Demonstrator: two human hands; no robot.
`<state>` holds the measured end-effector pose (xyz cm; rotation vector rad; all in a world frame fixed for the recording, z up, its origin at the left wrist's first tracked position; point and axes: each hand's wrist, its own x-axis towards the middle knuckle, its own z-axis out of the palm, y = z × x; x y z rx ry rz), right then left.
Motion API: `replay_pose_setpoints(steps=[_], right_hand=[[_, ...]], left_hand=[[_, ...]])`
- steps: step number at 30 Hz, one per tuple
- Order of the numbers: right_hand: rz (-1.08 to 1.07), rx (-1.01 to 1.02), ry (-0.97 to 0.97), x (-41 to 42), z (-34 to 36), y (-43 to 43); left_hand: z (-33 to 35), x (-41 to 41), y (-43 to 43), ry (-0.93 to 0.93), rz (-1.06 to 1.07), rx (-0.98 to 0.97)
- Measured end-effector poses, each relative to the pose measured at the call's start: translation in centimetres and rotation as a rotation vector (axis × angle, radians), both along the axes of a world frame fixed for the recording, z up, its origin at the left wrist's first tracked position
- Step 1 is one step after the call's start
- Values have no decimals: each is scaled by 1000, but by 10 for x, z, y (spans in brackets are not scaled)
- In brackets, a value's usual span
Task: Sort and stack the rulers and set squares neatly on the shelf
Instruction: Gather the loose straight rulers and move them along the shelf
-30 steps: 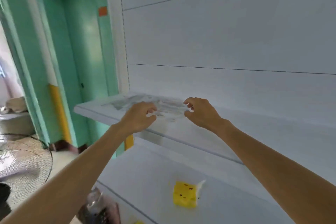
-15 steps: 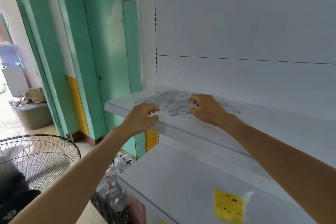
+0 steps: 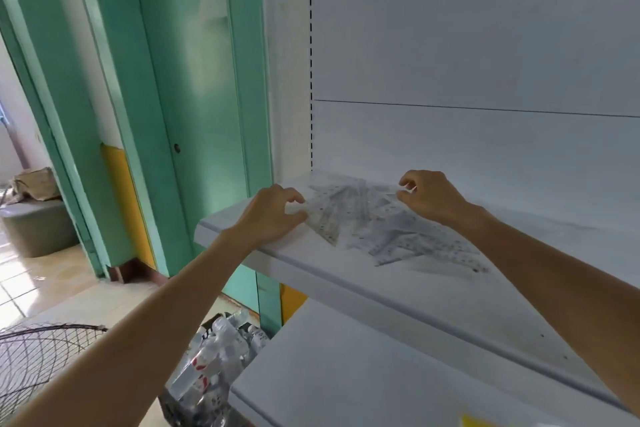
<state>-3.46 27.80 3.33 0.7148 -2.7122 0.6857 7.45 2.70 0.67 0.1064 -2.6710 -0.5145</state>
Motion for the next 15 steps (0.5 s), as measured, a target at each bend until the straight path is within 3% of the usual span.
replay_pose_setpoints(steps=[5, 8, 15], right_hand=[[-100, 18, -29, -13, -6, -10], [-155, 104, -83, -14, -12, -22], [-243, 172, -42, -3, -14, -37]], left_hand=[[0, -36, -24, -104, -27, -8], [-3, -53, -29, -225, -13, -113], [-3, -65, -42, -169, -204, -44]])
